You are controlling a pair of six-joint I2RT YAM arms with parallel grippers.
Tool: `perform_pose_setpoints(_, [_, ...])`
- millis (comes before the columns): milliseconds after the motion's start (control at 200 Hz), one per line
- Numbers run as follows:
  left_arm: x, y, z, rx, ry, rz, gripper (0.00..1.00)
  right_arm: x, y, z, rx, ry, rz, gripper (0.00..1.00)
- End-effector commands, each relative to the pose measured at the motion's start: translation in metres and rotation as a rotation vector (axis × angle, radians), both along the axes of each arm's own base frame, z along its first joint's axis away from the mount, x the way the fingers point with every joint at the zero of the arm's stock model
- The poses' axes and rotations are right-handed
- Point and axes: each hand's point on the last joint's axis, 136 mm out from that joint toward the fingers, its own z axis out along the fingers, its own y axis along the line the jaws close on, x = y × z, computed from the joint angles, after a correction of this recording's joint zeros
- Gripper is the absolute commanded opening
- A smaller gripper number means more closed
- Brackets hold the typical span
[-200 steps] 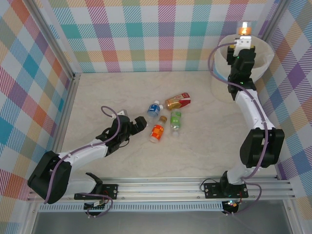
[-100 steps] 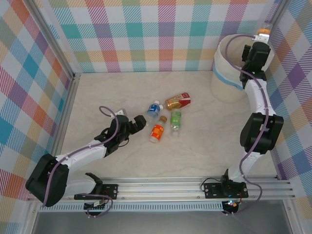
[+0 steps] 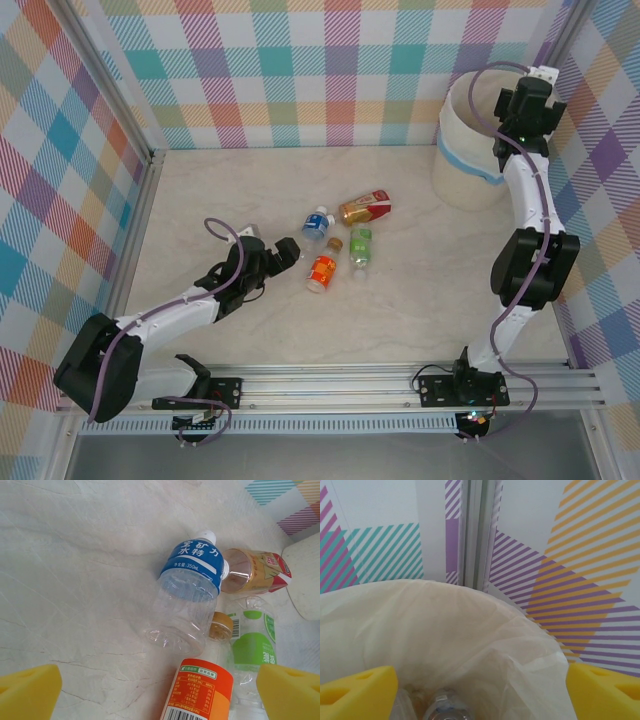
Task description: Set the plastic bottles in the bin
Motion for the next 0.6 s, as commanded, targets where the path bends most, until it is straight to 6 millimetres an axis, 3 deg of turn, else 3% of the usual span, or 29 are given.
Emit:
perform_pose_setpoints(0, [0.005,-0.002,0.006,-0.01,0.007,-0.001,1.0,-0.02,0.006,0.033,0.034,-0.088,0.015,0.9])
perform_pose_setpoints(130, [0.007,-0.002,0.002,0.001,0.026,0.002,1.0,-0.03,0.025,0.039,0.077,-0.112,0.112,0.95])
perform_pose_setpoints(310, [0.011,-0.009,-0.004,0.038,0.069,-0.026,1.0,-0.059,0.051,0.04,0.157,-0.156,0.228,1.0])
perform_pose_setpoints(595, [0.013,-0.037,-0.01,0.082,0.123,-0.093,1.0,-0.114,0.126,0.003,0.398,-0.11,0.564,1.0])
